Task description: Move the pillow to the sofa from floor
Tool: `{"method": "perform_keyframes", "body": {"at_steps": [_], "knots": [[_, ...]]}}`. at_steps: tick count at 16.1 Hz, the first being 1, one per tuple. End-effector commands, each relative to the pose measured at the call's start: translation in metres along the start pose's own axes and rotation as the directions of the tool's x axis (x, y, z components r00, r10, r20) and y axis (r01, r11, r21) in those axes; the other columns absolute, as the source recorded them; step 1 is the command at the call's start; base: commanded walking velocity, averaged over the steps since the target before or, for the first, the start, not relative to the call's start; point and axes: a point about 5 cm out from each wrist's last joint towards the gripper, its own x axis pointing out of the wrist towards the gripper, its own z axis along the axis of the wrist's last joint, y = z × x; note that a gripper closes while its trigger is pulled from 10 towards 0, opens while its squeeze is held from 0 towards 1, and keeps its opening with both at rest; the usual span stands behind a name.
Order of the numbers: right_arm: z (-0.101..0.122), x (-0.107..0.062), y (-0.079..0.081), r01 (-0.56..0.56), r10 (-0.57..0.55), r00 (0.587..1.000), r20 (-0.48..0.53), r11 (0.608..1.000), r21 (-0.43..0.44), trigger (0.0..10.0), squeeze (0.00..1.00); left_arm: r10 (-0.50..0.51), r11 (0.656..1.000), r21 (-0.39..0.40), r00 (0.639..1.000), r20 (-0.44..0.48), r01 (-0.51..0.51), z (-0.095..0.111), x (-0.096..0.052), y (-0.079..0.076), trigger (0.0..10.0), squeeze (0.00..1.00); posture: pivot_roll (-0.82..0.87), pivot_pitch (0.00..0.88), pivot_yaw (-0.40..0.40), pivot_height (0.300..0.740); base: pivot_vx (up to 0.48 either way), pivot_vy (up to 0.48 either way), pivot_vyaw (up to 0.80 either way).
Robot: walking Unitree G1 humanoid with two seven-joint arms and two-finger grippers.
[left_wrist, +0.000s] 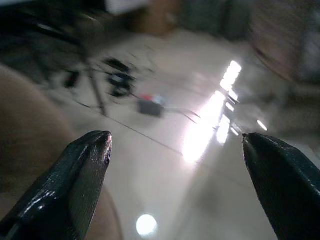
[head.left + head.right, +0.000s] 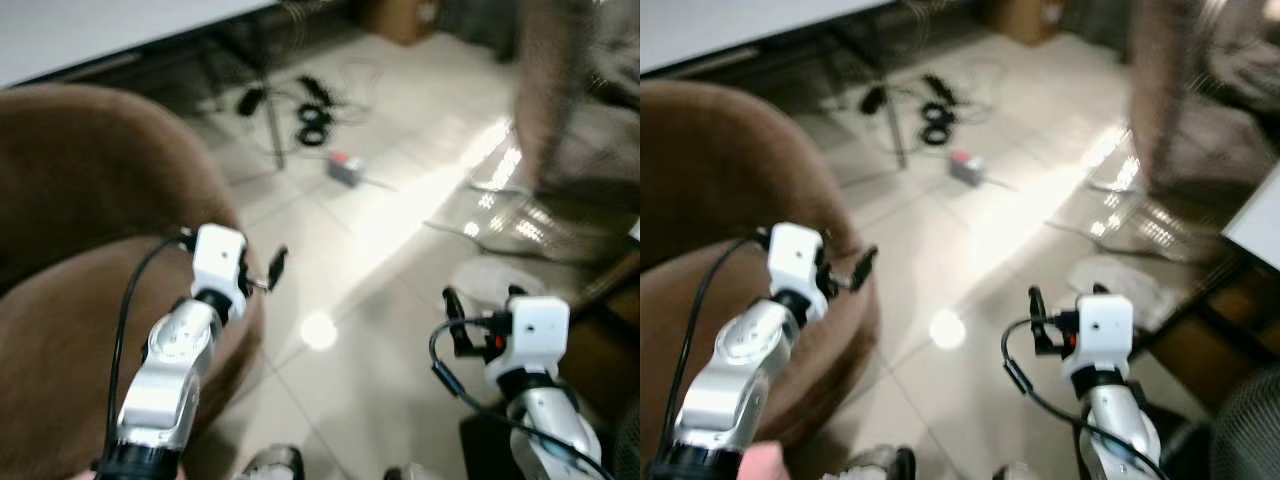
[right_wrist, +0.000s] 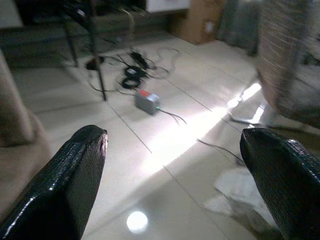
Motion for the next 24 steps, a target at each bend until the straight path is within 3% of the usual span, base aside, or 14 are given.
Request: {"method": "perform_keyframes", "body": {"at_steps": [1,3,5,8,10,14,24], "knots": [[0.003,-0.004,-0.002,0.005,-0.005,1.0,0.011,1.0,0.011,10.0,0.0,0.067,0.998,0.003,0.997,0.028,-0.067,0.005,-0.001,0.008,10.0,0.0,0.0,0.115,0.044,0.74,0.0,0.0,0.8],[0.002,-0.006,-0.003,0.001,-0.001,1.0,0.005,1.0,0.004,10.0,0.0,0.079,0.996,0.036,0.997,0.0,-0.079,0.001,-0.003,0.011,10.0,0.0,0.0,0.116,0.04,0.74,0.0,0.0,0.8],[0.001,-0.006,-0.002,-0.008,0.008,1.0,0.005,1.0,0.004,10.0,0.0,0.008,0.998,0.057,1.0,-0.01,-0.007,-0.003,-0.007,0.007,10.0,0.0,0.0,0.12,0.038,0.74,0.0,0.0,0.8],[-0.001,-0.009,-0.005,0.021,-0.021,1.0,0.011,1.0,0.006,10.0,0.0,-0.024,0.996,0.089,0.997,0.069,0.018,0.004,-0.008,0.004,10.0,0.0,0.0,0.12,0.041,0.74,0.0,0.0,0.8],[-0.004,-0.012,-0.007,0.045,-0.045,0.999,0.01,0.999,0.011,10.0,0.0,-0.077,0.996,0.054,0.987,0.139,0.07,0.01,-0.011,0.0,10.0,0.0,0.0,0.118,0.051,0.74,0.0,0.0,0.8],[-0.004,-0.015,-0.006,0.056,-0.056,0.998,0.009,0.998,0.014,10.0,0.0,-0.063,0.997,0.045,0.997,0.035,0.062,-0.007,-0.009,0.003,10.0,0.0,0.0,0.111,0.058,0.74,0.0,0.0,0.8],[-0.003,-0.009,-0.005,0.043,-0.043,0.999,0.02,0.999,0.007,10.0,0.0,-0.115,0.993,0.014,0.993,0.036,0.114,-0.004,-0.011,-0.002,10.0,0.0,0.01,0.116,0.054,0.74,0.0,0.0,0.8]]}}
